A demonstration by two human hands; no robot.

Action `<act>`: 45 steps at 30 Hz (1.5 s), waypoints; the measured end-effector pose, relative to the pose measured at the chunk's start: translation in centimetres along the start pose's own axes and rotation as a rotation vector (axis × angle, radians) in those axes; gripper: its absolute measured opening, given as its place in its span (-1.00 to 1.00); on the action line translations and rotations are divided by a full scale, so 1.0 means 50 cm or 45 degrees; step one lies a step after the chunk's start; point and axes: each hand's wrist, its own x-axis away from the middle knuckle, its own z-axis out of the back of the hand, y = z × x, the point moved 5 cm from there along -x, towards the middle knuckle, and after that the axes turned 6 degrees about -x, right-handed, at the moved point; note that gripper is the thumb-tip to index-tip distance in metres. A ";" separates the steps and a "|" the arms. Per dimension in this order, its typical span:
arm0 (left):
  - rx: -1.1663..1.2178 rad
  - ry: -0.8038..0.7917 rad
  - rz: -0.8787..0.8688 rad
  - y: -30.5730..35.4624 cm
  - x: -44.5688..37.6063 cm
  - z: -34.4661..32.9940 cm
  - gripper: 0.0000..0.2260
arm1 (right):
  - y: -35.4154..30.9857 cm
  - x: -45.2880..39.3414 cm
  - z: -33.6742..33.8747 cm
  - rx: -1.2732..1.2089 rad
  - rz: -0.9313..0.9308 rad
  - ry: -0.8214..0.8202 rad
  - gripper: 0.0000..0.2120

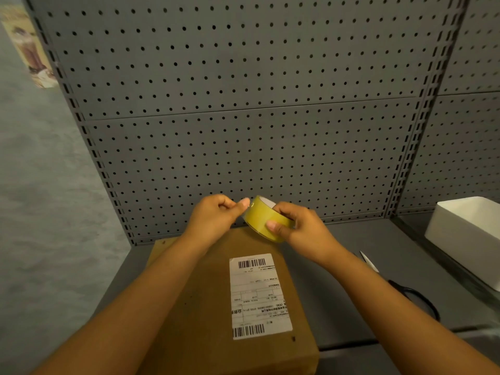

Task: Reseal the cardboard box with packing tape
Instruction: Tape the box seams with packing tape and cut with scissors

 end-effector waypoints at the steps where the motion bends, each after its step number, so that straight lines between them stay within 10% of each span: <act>1: -0.040 0.055 -0.014 0.001 -0.001 0.003 -0.74 | -0.001 0.000 -0.001 0.001 0.004 0.000 -0.84; 22: 0.169 -0.150 0.068 0.053 -0.004 -0.046 -0.89 | -0.023 0.021 0.039 0.005 0.024 -0.061 -0.88; 38: 0.212 -0.111 -0.313 0.091 0.034 -0.064 -0.84 | -0.009 0.017 0.065 0.179 -0.085 0.090 -0.83; 45: 0.279 0.070 -0.067 0.057 0.024 -0.053 -0.86 | 0.003 0.035 0.077 0.061 -0.113 0.038 -0.82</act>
